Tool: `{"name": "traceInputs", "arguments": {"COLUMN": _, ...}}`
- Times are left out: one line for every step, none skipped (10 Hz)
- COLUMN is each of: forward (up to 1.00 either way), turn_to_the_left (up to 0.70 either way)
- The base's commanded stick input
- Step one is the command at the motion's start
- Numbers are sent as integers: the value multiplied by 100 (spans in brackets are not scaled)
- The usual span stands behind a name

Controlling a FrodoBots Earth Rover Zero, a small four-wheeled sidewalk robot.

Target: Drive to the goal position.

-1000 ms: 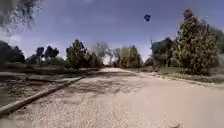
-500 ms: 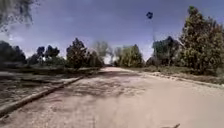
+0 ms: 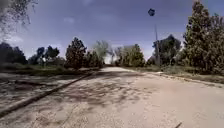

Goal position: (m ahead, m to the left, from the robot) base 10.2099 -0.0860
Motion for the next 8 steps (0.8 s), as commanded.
{"name": "traceInputs", "arguments": {"forward": 70, "turn_to_the_left": 0}}
{"name": "traceInputs", "arguments": {"forward": 70, "turn_to_the_left": 0}}
{"name": "traceInputs", "arguments": {"forward": 70, "turn_to_the_left": 0}}
{"name": "traceInputs", "arguments": {"forward": 70, "turn_to_the_left": 0}}
{"name": "traceInputs", "arguments": {"forward": 70, "turn_to_the_left": 0}}
{"name": "traceInputs", "arguments": {"forward": 70, "turn_to_the_left": 0}}
{"name": "traceInputs", "arguments": {"forward": 70, "turn_to_the_left": 0}}
{"name": "traceInputs", "arguments": {"forward": 70, "turn_to_the_left": 0}}
